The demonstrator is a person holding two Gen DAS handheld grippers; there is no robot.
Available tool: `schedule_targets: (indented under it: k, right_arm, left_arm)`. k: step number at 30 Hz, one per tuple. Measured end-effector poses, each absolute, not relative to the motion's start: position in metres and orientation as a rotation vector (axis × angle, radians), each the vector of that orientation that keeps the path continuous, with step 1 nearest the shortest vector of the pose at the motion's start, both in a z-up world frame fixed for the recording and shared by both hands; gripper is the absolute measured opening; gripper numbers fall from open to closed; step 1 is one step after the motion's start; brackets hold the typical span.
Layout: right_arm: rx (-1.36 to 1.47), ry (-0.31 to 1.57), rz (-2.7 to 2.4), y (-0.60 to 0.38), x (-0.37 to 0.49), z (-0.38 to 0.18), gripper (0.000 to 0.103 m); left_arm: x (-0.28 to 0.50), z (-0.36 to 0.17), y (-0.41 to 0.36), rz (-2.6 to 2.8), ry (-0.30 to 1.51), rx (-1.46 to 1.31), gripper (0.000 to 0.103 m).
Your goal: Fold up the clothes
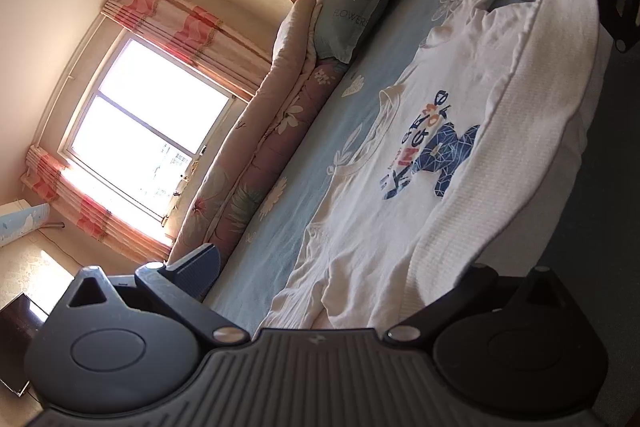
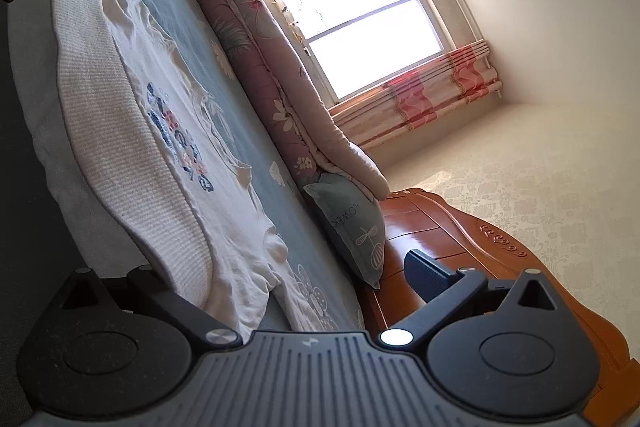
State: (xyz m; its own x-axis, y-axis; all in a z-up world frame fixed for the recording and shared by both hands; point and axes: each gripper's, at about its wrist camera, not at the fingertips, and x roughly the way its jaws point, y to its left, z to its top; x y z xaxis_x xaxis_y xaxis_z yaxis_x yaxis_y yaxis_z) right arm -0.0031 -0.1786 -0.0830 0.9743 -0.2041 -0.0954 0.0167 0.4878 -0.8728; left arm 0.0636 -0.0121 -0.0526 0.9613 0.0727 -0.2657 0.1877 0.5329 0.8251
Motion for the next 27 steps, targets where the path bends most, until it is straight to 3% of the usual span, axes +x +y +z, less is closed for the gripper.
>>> schedule_targets:
  k: [19, 27]
  right_arm:
    - [-1.096, 0.230, -0.049, -0.186, -0.080, -0.046, 0.103]
    - [-0.945, 0.607, 0.226, -0.207, -0.091, -0.051, 0.103]
  left_arm:
    - [-0.038, -0.021, 0.007, -0.181, 0.347, 0.973, 0.102]
    - [-0.073, -0.023, 0.025, -0.272, 0.473, 0.957, 0.102]
